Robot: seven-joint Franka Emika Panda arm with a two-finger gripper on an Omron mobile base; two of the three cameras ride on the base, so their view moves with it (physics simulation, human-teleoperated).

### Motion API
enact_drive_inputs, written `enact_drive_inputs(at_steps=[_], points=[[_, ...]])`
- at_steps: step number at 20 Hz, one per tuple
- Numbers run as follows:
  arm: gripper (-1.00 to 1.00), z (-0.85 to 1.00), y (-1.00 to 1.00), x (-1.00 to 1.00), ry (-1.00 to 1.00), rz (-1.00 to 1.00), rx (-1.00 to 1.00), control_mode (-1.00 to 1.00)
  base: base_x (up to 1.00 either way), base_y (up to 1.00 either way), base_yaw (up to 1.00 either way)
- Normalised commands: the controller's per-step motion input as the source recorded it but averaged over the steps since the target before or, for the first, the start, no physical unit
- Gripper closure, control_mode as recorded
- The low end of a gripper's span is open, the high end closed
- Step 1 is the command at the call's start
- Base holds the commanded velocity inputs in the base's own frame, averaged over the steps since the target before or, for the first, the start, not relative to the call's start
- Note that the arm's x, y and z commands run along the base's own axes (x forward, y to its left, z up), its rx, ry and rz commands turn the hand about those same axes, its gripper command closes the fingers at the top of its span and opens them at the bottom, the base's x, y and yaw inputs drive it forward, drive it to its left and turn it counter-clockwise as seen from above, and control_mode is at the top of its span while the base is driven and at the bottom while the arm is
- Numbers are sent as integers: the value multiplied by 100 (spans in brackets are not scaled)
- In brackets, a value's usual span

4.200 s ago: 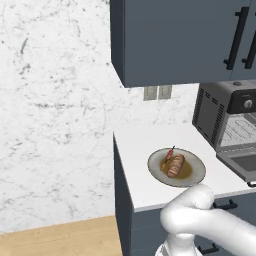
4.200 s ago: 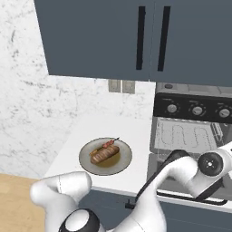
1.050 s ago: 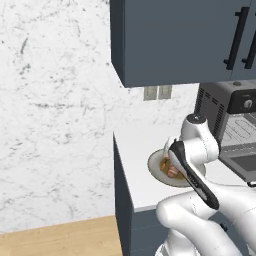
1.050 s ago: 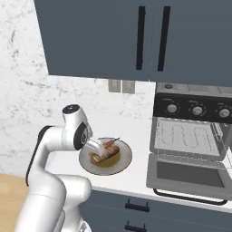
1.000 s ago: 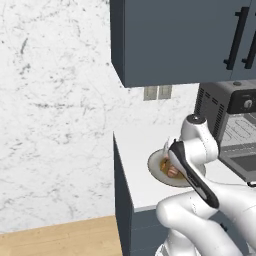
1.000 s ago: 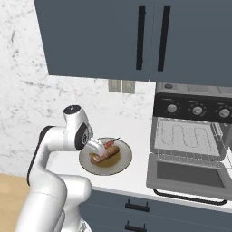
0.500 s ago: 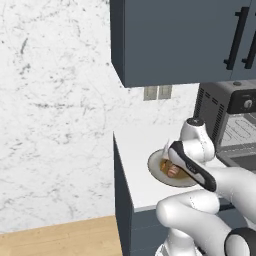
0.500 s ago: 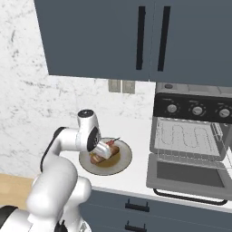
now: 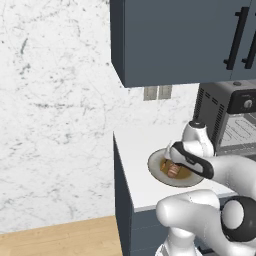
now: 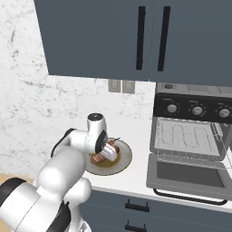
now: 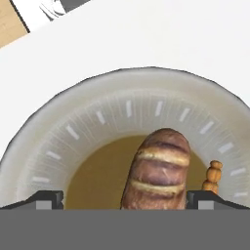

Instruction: Pick up the kebab skewer and baguette bread, and place them inside the toaster oven. Close the toaster oven door and start by setting the timer.

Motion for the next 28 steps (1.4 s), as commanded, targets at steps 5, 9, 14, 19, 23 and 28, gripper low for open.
enact_drive_inputs(at_steps=[5,9,14,19,23,28], points=[[-100,-12,0,32,0,0,0,-100,0,0,0],[-100,-13,0,25,2,0,0,-100,0,0,0],[-100,-32,0,7,7,0,0,-100,0,0,0],[-100,-44,0,0,4,0,0,-100,0,0,0],[-100,-38,0,0,0,0,0,-100,0,0,0],[100,-30,0,-1,0,0,0,-100,0,0,0]])
